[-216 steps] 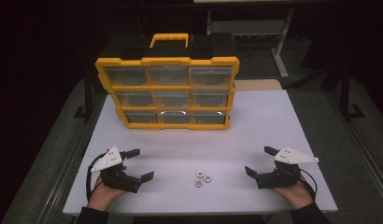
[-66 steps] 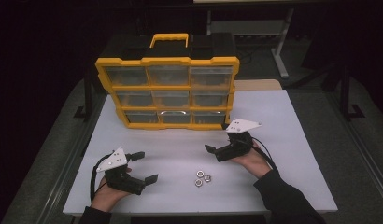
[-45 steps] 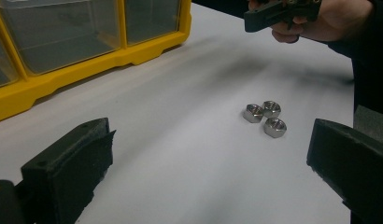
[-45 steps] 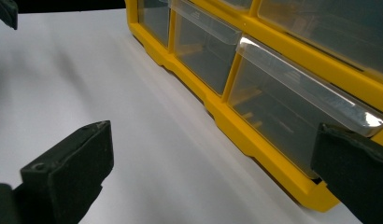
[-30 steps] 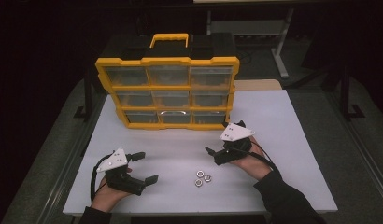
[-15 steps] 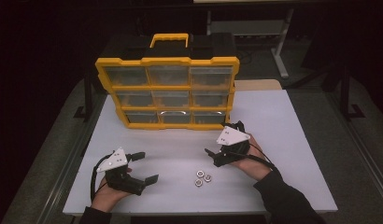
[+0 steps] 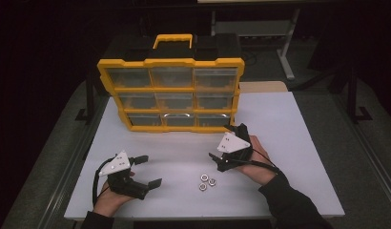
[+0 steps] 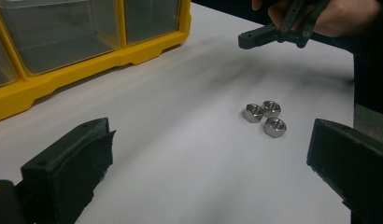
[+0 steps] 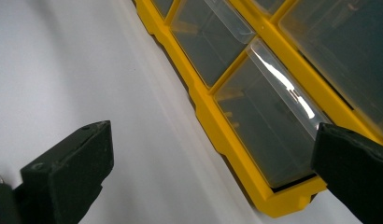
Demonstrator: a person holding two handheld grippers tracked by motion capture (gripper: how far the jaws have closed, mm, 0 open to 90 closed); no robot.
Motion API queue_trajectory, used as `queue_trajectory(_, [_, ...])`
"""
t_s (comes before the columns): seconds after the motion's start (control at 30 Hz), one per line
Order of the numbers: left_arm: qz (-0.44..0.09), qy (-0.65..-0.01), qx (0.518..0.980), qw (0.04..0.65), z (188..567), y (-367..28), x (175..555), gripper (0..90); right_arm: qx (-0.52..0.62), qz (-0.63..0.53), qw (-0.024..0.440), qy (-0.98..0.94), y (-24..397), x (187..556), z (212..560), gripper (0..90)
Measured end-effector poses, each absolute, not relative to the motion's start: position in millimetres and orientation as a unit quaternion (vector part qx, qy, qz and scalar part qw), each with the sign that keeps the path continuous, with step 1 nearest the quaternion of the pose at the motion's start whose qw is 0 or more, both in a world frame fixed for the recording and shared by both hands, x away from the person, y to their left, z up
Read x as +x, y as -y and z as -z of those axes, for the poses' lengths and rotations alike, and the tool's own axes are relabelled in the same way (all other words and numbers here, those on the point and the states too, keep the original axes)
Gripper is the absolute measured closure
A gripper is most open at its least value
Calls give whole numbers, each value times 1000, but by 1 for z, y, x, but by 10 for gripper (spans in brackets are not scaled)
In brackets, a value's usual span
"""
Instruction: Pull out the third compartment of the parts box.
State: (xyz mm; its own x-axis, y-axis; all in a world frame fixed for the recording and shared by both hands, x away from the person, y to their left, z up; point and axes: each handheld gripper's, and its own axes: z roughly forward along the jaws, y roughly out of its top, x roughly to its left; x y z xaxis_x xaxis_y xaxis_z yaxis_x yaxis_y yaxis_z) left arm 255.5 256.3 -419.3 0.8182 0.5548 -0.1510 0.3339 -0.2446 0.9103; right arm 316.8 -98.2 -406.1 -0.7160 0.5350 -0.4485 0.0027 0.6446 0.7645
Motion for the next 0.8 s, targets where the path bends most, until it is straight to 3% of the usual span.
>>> queue_trajectory(0.8, [-102,-285,782,545,419,-256,255,0,106,-339,393,-848,92,311,406,0])
